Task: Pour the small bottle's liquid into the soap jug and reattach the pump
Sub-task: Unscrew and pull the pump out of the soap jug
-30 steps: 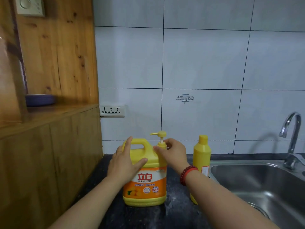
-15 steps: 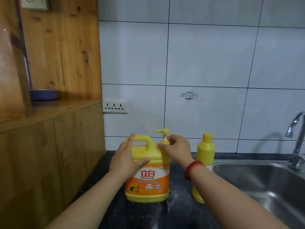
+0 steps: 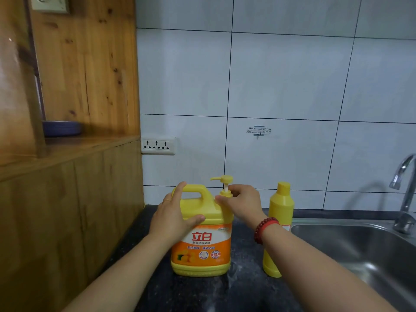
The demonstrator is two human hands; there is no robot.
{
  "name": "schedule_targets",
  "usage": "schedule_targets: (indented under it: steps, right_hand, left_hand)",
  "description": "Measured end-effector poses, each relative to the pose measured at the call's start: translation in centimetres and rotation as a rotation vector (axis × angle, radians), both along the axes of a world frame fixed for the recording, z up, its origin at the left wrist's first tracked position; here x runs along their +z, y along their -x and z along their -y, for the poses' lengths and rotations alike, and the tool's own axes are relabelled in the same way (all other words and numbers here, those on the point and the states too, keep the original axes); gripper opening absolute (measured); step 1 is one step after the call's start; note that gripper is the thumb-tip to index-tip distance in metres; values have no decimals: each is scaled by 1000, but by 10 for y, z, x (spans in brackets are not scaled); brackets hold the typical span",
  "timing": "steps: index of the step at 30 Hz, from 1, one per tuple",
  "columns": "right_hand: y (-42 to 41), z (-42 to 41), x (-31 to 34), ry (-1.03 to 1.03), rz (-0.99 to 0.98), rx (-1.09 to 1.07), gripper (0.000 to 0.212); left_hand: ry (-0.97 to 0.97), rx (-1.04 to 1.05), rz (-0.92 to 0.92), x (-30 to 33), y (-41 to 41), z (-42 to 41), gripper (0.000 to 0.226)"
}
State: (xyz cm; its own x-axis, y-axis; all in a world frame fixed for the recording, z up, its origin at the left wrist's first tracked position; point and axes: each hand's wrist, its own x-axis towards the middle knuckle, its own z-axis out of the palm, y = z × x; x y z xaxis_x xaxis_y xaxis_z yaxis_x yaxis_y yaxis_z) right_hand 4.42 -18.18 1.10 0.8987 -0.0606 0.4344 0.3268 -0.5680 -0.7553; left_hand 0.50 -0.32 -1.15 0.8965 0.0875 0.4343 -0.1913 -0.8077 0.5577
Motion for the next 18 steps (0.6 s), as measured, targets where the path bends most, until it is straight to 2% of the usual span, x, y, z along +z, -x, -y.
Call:
schedule_targets:
  steps: [8, 13, 16, 18]
  right_hand:
    - [-1, 1, 2, -9, -14, 31, 33]
    - [-1, 6, 4, -69, -83, 126, 23]
    - [0, 7, 5, -9, -88, 155, 11]
    - [1, 7, 4, 30, -72, 151, 13]
  left_hand:
    - [8, 4, -5, 1, -1, -1, 100]
    - [14, 4, -5, 1, -1, -1, 100]
    - [12, 7, -6, 2, -1, -1, 100]
    - [5, 8, -9, 2, -1, -1, 99]
